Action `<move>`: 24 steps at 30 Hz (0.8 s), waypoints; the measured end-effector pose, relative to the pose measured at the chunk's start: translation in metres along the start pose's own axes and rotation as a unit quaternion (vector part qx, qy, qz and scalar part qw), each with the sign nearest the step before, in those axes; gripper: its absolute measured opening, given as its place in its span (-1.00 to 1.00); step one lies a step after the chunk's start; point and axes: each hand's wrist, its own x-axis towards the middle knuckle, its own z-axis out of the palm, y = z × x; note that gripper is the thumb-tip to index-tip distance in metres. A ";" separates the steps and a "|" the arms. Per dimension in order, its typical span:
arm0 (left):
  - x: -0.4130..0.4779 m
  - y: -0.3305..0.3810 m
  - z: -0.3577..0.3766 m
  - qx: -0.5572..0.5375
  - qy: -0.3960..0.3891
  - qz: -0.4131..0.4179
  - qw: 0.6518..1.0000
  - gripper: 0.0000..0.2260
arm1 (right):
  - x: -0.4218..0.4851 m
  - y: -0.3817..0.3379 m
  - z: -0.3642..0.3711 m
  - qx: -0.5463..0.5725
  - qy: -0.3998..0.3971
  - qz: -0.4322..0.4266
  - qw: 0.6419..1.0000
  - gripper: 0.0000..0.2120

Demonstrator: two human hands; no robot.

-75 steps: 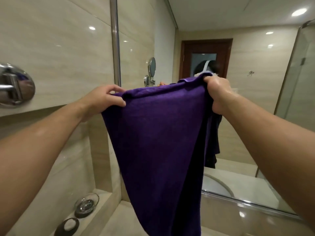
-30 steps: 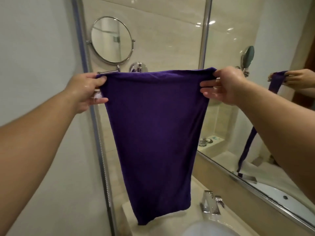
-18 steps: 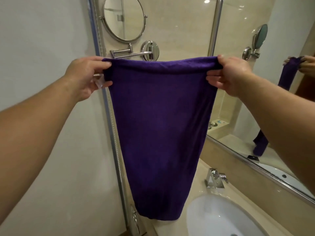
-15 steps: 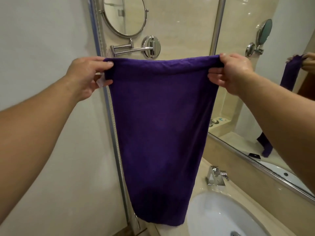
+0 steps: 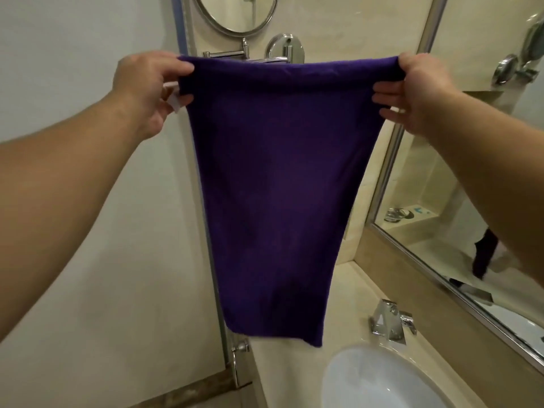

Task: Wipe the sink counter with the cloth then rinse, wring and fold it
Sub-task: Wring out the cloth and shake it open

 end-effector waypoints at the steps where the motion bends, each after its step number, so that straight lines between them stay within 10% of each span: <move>1: -0.002 0.001 0.001 0.000 -0.002 0.007 1.000 -0.89 | 0.001 -0.001 -0.002 -0.002 0.000 -0.006 1.000 -0.70; 24: -0.092 -0.131 -0.014 0.111 -0.120 -0.125 0.979 -0.92 | -0.065 0.129 -0.076 -0.110 0.011 0.057 0.992 -0.84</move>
